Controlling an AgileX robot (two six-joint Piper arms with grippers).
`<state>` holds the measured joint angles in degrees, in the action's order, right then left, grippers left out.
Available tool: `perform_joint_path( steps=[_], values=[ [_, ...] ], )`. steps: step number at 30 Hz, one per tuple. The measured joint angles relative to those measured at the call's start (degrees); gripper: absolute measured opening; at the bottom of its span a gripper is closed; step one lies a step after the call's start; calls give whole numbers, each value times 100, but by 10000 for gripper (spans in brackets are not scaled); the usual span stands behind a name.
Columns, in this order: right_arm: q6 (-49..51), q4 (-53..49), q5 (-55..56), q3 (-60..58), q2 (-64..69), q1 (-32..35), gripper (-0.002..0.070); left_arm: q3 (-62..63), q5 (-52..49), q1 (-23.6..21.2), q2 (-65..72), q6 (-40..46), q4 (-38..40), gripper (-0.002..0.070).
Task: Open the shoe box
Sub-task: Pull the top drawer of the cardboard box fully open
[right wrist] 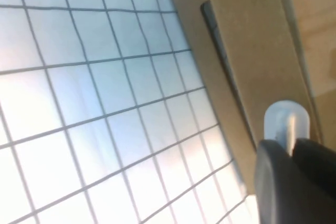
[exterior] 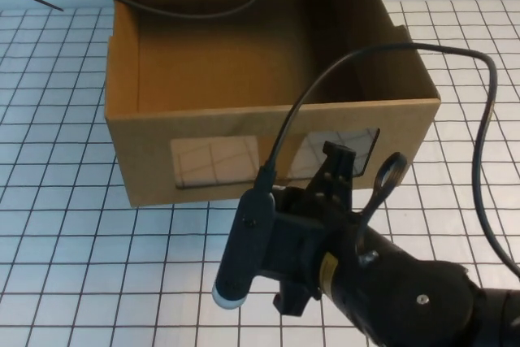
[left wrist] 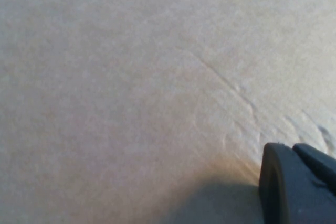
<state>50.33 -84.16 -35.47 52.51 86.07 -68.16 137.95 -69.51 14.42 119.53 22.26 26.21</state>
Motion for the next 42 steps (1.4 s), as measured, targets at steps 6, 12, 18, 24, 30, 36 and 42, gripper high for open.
perform_joint_path(
  steps=[6,12,18,24,30,36,42],
  values=[
    [41,701,-44,-3,-353,-347,130,0,-9,0,-9,0,20,-2],
    [51,1136,-815,-3,-954,-912,161,0,-203,0,-117,0,259,-2],
    [176,1348,-1745,390,-1530,-775,22,0,-266,0,-586,70,331,-2],
    [-106,1883,-1857,903,-1923,251,-9,0,-300,0,-1087,194,226,-2],
    [-1141,3224,-1795,1275,-2058,1723,-10,0,-323,0,-1635,229,134,-2],
    [-2919,5186,-1842,1285,-2466,3190,-11,-136,-334,0,-2415,12,-481,-2],
    [-4228,7095,-1965,1285,-3306,4308,-13,-1629,-65,0,-3726,-29,-813,-2]
  ],
)
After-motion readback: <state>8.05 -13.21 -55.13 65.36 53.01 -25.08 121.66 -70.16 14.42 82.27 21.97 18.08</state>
